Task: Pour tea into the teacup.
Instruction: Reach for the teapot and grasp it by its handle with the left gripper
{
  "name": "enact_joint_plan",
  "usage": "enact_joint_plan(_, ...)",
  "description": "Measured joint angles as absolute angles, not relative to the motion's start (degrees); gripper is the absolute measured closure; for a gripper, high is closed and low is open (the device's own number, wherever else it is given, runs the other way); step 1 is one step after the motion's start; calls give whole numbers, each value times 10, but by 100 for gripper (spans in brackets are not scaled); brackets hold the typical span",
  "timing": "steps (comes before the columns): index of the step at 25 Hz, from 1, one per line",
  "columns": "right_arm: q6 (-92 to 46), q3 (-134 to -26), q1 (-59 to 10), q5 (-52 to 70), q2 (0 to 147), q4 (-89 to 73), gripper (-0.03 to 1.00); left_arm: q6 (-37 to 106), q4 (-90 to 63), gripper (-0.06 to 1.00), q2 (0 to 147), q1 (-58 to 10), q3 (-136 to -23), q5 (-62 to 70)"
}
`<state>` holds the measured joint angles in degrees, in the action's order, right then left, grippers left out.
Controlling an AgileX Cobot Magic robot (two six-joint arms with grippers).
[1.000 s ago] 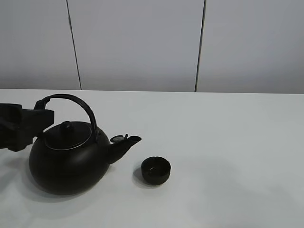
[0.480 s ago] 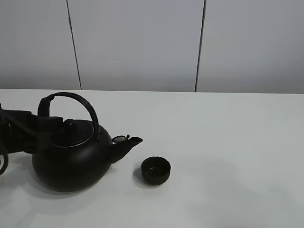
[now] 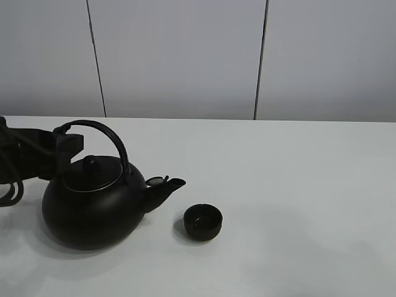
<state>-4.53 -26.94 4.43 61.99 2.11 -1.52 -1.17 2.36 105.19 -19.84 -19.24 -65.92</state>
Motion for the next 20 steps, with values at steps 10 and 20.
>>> enact_joint_plan(10, -45, -269, 44, 619, 21, -15, 46, -12, 43, 66, 1052, -198, -205, -658)
enact_joint_plan(20, -45, -269, 44, 620, 21, -15, 46, 59, 47, 81, 1052, -198, -207, -645)
